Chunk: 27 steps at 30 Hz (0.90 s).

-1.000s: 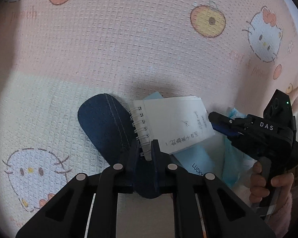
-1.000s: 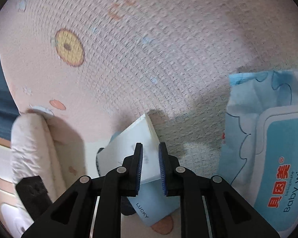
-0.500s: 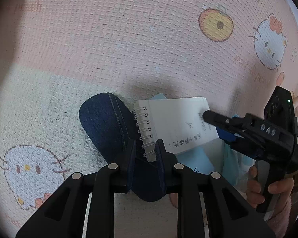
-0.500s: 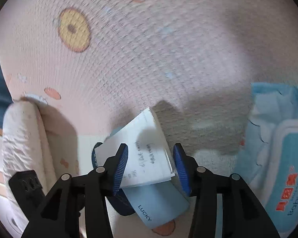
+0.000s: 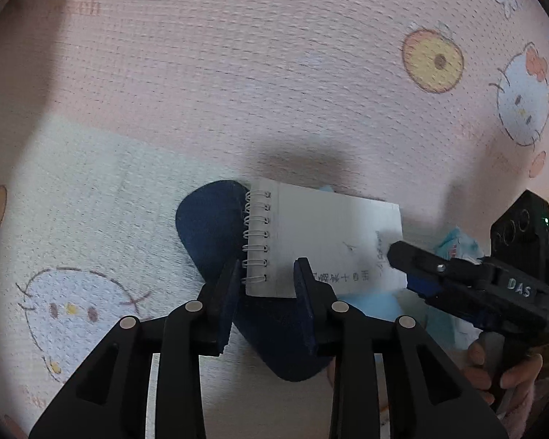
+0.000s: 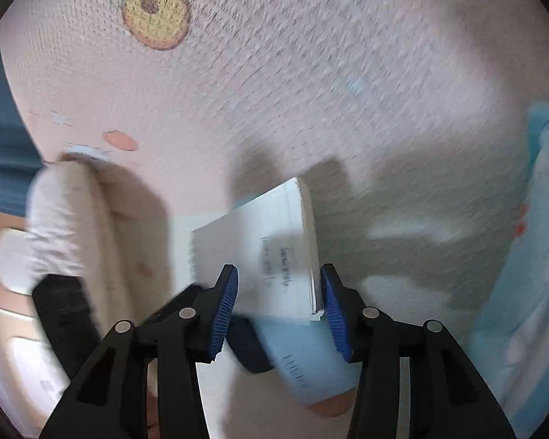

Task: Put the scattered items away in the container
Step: 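Close both grippers on the white spiral notebook's edge, then lift the white spiral notebook off the mat with both grippers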

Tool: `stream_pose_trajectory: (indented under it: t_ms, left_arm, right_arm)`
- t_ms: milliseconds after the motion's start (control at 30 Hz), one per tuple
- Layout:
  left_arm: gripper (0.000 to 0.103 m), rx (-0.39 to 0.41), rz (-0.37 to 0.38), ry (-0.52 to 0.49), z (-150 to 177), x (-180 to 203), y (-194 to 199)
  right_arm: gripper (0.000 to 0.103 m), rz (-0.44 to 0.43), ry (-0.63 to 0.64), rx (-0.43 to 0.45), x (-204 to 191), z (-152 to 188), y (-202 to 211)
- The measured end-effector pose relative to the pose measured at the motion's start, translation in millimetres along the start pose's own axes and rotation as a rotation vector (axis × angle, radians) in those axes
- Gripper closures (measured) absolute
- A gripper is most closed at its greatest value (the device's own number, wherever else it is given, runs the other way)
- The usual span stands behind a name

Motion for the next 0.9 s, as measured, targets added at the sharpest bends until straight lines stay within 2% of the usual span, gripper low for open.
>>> stream_pose_trajectory:
  t_ms: [67, 133, 233, 333, 400, 467, 633, 733, 900]
  left_arm:
    - [0.070, -0.006, 0.025, 0.007, -6, 0, -3]
    - [0.070, -0.004, 0.026, 0.000, -11, 2, -5]
    - [0.070, 0.011, 0.010, -0.023, -17, 10, -11]
    - [0.070, 0.028, -0.015, -0.050, -27, 20, -15]
    - [0.070, 0.036, -0.028, -0.065, -37, 37, -21]
    - [0.070, 0.040, -0.030, -0.074, -43, 44, -24]
    - [0.071, 0.047, -0.034, -0.100, -59, 66, -31]
    - [0.074, 0.049, 0.007, -0.094, -68, 77, -33]
    - [0.077, 0.067, 0.096, -0.070, -89, 94, -26]
  right_arm:
    - [0.058, 0.004, -0.024, 0.006, 10, -3, 5]
    - [0.058, 0.027, -0.043, 0.009, 7, -5, -9]
    - [0.058, 0.007, -0.027, 0.007, -3, -2, -21]
    - [0.059, 0.041, 0.005, 0.014, -16, -2, -37]
    - [0.063, 0.045, 0.015, 0.031, -21, 0, -38]
    - [0.073, 0.052, 0.038, 0.046, -25, 1, -34]
    - [0.077, 0.152, 0.127, 0.061, -39, 6, -21]
    - [0.077, 0.234, 0.188, 0.079, -50, 11, -10]
    - [0.078, 0.289, 0.240, 0.124, -70, 20, 11]
Point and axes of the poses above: each gripper's, at about its wrist camera, not at the fingertips, and y roughly against the way its jaws point, x to its right, z to its underside, the point moved 2 cm from there along -y, roughly the way its jaws point, and after that the axes turned 9 degrees about -z, right-handed, at the moved point
